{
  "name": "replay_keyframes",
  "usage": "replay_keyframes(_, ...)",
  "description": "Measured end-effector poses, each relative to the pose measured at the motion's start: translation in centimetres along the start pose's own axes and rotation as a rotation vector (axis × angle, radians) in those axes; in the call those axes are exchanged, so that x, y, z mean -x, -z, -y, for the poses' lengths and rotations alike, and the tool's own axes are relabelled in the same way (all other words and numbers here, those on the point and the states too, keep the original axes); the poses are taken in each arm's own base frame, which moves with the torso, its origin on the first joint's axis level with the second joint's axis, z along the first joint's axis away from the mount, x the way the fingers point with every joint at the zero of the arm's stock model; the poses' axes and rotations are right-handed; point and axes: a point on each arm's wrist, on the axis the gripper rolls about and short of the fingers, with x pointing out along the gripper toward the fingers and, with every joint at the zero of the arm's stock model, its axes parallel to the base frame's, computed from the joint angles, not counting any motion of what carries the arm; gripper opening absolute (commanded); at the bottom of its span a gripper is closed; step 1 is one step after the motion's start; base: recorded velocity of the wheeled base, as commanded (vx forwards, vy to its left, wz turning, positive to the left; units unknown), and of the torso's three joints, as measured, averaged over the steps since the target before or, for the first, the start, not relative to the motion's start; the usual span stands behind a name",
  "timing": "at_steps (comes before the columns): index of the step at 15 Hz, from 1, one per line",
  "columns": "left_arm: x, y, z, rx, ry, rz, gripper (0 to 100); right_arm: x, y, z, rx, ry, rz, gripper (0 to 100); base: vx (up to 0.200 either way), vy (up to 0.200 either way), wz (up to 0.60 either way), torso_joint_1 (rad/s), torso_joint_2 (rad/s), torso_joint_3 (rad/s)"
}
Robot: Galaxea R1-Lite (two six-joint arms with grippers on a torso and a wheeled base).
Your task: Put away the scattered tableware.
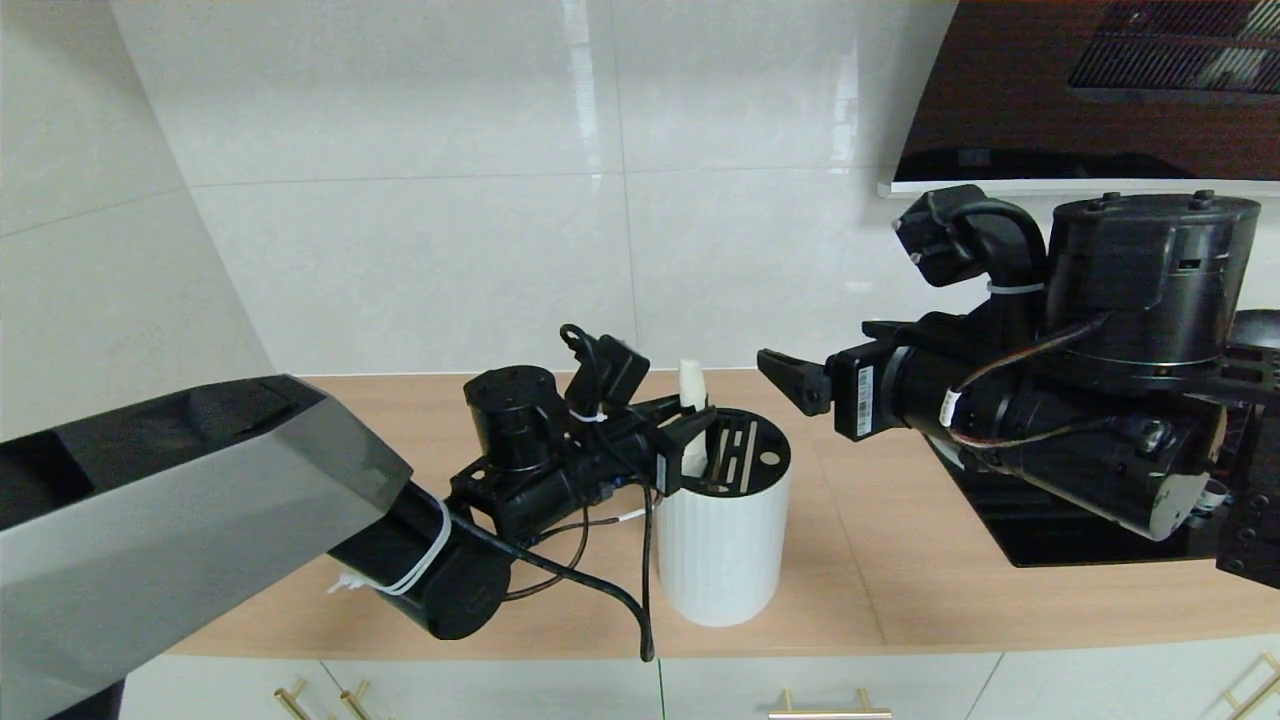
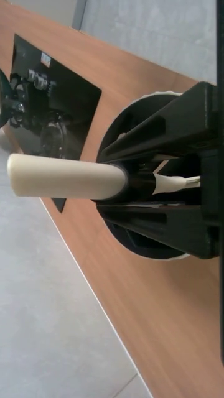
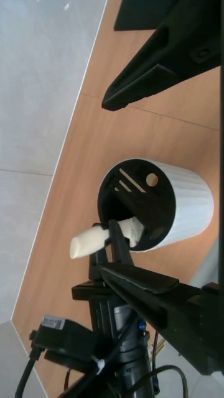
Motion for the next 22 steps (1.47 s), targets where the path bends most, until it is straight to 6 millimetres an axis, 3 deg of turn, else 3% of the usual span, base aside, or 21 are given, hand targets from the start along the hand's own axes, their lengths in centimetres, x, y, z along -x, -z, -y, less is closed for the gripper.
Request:
replay_keyframes(1,-0.3,-0.1,-0.1,-0.003,-0.017,0.007,0,0.0,0.0,0.0,0.000,0.000,-0.001,100,0.000,0.000,0.00,0.000,0.00,0.000)
replay_keyframes(2,-0.5,-0.2,-0.3,-0.005,-0.032,0.014,100,-0.1,0.1,0.0,0.001,0.000,-0.003,100,0.000,0.000,0.00,0.000,0.00,0.000)
replay_keyframes(11,-0.5,-1.4,-0.5,-0.020,-0.064,0.078,100,-0.2,0.2,0.0,0.002,0.002,-0.006,100,0.000,0.000,0.00,0.000,0.00,0.000)
replay_keyframes(14,0.8,-3.0,-0.1,-0.022,-0.109,0.099,100,-0.2,0.1,0.0,0.001,0.002,-0.005,100,0.000,0.000,0.00,0.000,0.00,0.000)
replay_keyframes(20,5.3,-10.1,0.5,-0.061,-0.170,0.254,100,-0.1,-0.2,0.9,-0.011,0.033,0.020,100,0.000,0.000,0.00,0.000,0.00,0.000)
replay_keyframes(22,8.6,-13.2,0.7,-0.077,-0.226,0.326,100,1.0,-0.1,1.9,-0.022,0.058,0.054,100,0.000,0.000,0.00,0.000,0.00,0.000)
